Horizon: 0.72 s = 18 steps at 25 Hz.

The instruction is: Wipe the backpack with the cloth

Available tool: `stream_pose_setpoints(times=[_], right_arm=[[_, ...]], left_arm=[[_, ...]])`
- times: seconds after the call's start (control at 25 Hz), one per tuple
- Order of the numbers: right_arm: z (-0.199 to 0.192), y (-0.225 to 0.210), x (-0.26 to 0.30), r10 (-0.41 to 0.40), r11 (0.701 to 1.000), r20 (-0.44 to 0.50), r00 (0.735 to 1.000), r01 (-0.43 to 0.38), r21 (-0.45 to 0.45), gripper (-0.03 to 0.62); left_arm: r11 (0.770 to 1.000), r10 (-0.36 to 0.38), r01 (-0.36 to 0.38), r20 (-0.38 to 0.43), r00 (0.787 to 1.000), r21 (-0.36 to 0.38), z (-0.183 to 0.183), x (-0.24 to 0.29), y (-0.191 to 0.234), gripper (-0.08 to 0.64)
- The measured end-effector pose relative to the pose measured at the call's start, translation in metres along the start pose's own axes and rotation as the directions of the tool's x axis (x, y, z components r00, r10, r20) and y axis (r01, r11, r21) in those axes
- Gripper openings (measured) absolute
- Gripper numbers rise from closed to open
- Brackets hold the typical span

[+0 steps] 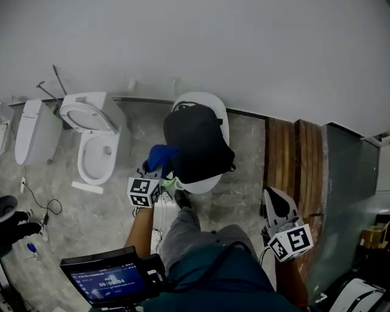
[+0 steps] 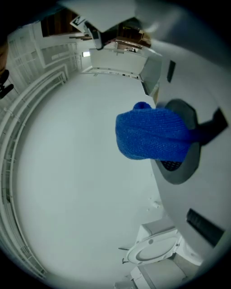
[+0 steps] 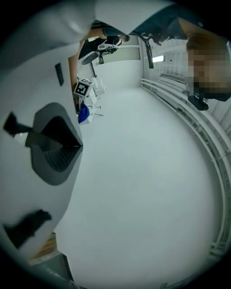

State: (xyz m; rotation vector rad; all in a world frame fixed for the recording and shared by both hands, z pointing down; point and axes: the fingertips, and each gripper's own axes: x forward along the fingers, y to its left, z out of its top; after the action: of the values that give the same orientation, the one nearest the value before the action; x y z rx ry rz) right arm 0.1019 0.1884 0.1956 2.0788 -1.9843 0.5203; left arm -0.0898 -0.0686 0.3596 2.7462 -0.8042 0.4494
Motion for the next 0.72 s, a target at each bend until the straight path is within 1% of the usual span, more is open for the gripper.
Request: stream_pose_setpoints(times=[0.12,0.2,0.28,0.36,0.4,0.44,0.48,0.52,0.56,0.6,0.64,0.68,0.72], right_arm=[[0.0,-0.007,0.055,0.043,0.999,-0.088,0.995,-0.041,0.022,0.002],[-0.015,-0.014,0.089,0.083,0.996,-0.151,0.985,-0.079,0.034,0.0],[-0.039,-0.017,0.124,0.137,0.99,-0.21,0.968,-0.127,0.057,0.001],[-0.066,-0.012,0.157,0.204,0.979,-0.27,0.941,-0.195,0.062,0.001],[-0.077,-0.009,0.174,0.236,0.972,-0.299,0.925,-0.229,0.057,0.001],[-0.085,-0.006,0.191,0.264,0.964,-0.32,0.91,-0.261,0.054,0.0],[-0.09,-0.004,0.207,0.289,0.956,-0.331,0.898,-0.289,0.052,0.0],[-0.092,-0.002,0.221,0.312,0.948,-0.337,0.888,-0.315,0.049,0.0],[-0.095,-0.002,0.232,0.332,0.94,-0.343,0.879,-0.338,0.044,0.0],[-0.098,-0.003,0.242,0.347,0.933,-0.354,0.869,-0.357,0.038,0.002],[-0.102,-0.004,0.249,0.357,0.928,-0.367,0.859,-0.371,0.035,0.001],[-0.107,-0.007,0.256,0.362,0.925,-0.38,0.852,-0.378,0.034,0.0],[-0.11,-0.009,0.262,0.363,0.924,-0.39,0.846,-0.381,0.034,0.002]], left_arm=[[0.999,0.038,-0.039,-0.087,0.995,-0.007,-0.022,0.062,0.049,0.02],[0.997,0.078,-0.079,-0.135,0.988,-0.003,-0.041,0.099,0.082,0.02],[0.992,0.123,-0.125,-0.192,0.974,-0.002,-0.069,0.133,0.115,0.02],[0.987,0.157,-0.164,-0.262,0.952,-0.004,-0.105,0.162,0.142,0.02],[0.984,0.172,-0.18,-0.302,0.938,0.002,-0.125,0.174,0.155,0.02],[0.981,0.187,-0.192,-0.349,0.918,0.021,-0.146,0.185,0.168,0.02],[0.98,0.198,-0.192,-0.405,0.892,0.056,-0.17,0.195,0.178,0.02],[0.979,0.202,-0.173,-0.466,0.861,0.106,-0.194,0.204,0.183,0.02],[0.979,0.194,-0.128,-0.521,0.831,0.16,-0.218,0.212,0.18,0.02],[0.976,0.171,-0.061,-0.558,0.812,0.209,-0.238,0.216,0.166,0.02],[0.969,0.133,0.015,-0.574,0.808,0.246,-0.253,0.216,0.144,0.02],[0.96,0.088,0.084,-0.574,0.814,0.266,-0.266,0.212,0.117,0.02],[0.954,0.046,0.133,-0.566,0.823,0.27,-0.278,0.201,0.088,0.02]])
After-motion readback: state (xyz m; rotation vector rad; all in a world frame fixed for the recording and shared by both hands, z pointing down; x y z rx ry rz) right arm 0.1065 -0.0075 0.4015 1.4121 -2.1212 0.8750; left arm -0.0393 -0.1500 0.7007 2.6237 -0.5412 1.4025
